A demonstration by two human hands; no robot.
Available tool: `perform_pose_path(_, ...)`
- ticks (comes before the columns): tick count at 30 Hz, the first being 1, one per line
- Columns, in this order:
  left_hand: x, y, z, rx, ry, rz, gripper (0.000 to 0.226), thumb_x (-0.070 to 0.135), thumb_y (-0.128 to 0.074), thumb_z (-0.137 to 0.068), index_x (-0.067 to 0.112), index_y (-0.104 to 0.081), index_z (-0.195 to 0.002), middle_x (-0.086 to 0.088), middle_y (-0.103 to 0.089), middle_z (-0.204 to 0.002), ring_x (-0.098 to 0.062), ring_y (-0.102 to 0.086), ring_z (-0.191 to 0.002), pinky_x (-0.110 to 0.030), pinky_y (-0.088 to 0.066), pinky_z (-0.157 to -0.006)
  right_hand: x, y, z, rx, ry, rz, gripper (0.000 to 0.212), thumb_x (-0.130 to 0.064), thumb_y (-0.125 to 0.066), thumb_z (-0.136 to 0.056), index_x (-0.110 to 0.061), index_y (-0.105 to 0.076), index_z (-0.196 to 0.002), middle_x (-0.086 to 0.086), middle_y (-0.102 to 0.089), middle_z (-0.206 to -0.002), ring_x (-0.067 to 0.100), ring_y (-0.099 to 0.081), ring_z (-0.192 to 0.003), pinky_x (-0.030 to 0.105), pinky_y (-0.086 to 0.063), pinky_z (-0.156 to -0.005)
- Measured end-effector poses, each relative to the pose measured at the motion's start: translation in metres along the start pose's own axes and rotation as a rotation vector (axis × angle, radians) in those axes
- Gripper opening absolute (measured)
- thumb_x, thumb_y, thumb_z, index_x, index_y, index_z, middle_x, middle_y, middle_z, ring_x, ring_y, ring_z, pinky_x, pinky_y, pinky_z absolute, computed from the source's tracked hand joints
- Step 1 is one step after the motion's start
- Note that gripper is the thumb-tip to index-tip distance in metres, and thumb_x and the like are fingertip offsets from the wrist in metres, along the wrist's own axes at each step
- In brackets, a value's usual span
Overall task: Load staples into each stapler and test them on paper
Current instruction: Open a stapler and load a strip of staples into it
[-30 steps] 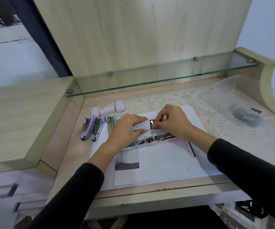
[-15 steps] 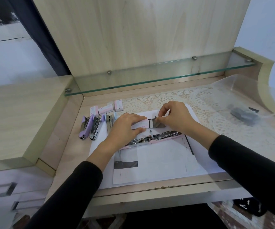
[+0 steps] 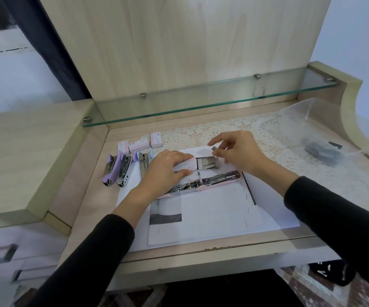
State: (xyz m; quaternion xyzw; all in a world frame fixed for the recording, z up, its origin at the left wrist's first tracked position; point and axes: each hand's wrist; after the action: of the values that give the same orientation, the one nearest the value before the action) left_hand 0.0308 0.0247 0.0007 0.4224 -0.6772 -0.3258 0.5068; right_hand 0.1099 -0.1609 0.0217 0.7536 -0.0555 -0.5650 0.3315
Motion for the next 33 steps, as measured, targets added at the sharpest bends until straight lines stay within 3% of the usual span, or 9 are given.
perform_pose_path(6, 0.001, 0.0, 0.0, -0.003, 0.002, 0.0, 0.038, 0.023, -0.069, -0.081, 0.016, -0.062, -0.118, -0.001, -0.064, -0.116, -0.019, -0.052, -0.104, -0.019, -0.031, -0.086, -0.004, 0.003, 0.004, -0.052, 0.048, 0.05, 0.014, -0.004, -0.071, -0.075, -0.018, -0.069, -0.076, 0.004, -0.06, -0.07, 0.0, -0.05, -0.042, 0.008, -0.041, -0.047)
perform_pose_path(11, 0.001, 0.002, -0.002, -0.033, 0.002, -0.014, 0.038, 0.024, -0.067, -0.082, 0.017, -0.061, -0.119, -0.003, -0.063, -0.117, -0.02, -0.051, -0.106, -0.021, -0.032, -0.087, -0.006, 0.005, 0.005, -0.069, 0.059, 0.119, 0.014, -0.006, -0.062, -0.084, -0.014, -0.071, -0.091, 0.003, -0.062, -0.077, 0.007, -0.058, -0.05, 0.007, -0.046, -0.051)
perform_pose_path(14, 0.0, 0.003, -0.004, -0.07, 0.01, -0.009, 0.038, 0.025, -0.066, -0.083, 0.018, -0.061, -0.119, -0.004, -0.061, -0.117, -0.019, -0.049, -0.11, -0.022, -0.031, -0.09, -0.001, 0.004, 0.004, -0.066, -0.022, 0.121, 0.017, -0.001, -0.056, -0.086, -0.012, -0.068, -0.089, 0.013, -0.065, -0.077, 0.027, -0.065, -0.056, 0.023, -0.055, -0.057)
perform_pose_path(16, -0.001, 0.003, -0.005, -0.085, 0.019, -0.002, 0.038, 0.027, -0.066, -0.083, 0.02, -0.06, -0.12, -0.003, -0.059, -0.114, -0.018, -0.047, -0.109, -0.021, -0.031, -0.087, -0.001, 0.002, 0.004, -0.067, -0.048, 0.101, 0.019, 0.004, -0.056, -0.083, -0.012, -0.067, -0.085, 0.017, -0.068, -0.076, 0.019, -0.065, -0.052, 0.03, -0.059, -0.06)
perform_pose_path(18, 0.0, 0.003, -0.006, -0.103, 0.026, -0.006, 0.039, 0.029, -0.065, -0.083, 0.022, -0.059, -0.121, -0.002, -0.057, -0.112, -0.015, -0.044, -0.107, -0.019, -0.029, -0.084, -0.003, -0.001, 0.003, -0.07, -0.049, 0.098, 0.019, 0.004, -0.06, -0.08, -0.014, -0.066, -0.082, 0.015, -0.067, -0.077, 0.011, -0.059, -0.044, 0.018, -0.055, -0.052)
perform_pose_path(20, 0.0, 0.001, -0.007, -0.114, 0.025, -0.013, 0.04, 0.029, -0.063, -0.084, 0.021, -0.057, -0.123, -0.002, -0.056, -0.112, -0.015, -0.042, -0.108, -0.017, -0.027, -0.084, -0.006, -0.005, 0.002, -0.084, -0.042, 0.139, 0.016, 0.0, -0.065, -0.078, -0.014, -0.067, -0.086, 0.012, -0.064, -0.081, 0.011, -0.055, -0.048, 0.006, -0.041, -0.039)
perform_pose_path(22, 0.0, 0.0, -0.008, -0.11, 0.028, -0.008, 0.04, 0.028, -0.063, -0.085, 0.02, -0.057, -0.124, -0.002, -0.056, -0.113, -0.017, -0.043, -0.109, -0.018, -0.027, -0.086, -0.007, -0.009, 0.0, -0.087, -0.039, 0.166, 0.017, -0.004, -0.069, -0.076, -0.013, -0.068, -0.091, 0.011, -0.063, -0.087, 0.011, -0.051, -0.054, 0.005, -0.038, -0.037)
perform_pose_path(33, 0.004, -0.003, -0.016, -0.105, 0.015, 0.012, 0.04, 0.032, -0.066, -0.082, 0.018, -0.061, -0.119, -0.003, -0.061, -0.108, -0.018, -0.047, -0.103, -0.023, -0.032, -0.083, -0.013, -0.025, -0.01, -0.055, -0.02, 0.118, 0.022, -0.007, -0.073, -0.073, -0.014, -0.067, -0.093, 0.007, -0.059, -0.082, 0.02, -0.055, -0.073, 0.027, -0.052, -0.066)
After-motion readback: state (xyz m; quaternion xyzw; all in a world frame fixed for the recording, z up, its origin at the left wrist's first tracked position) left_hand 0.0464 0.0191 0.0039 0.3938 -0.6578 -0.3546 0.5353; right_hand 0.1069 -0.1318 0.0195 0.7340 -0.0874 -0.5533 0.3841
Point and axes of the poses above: each hand's wrist, its own z-axis away from the middle knuckle, its own y-axis out of the back of the hand, x = y × z
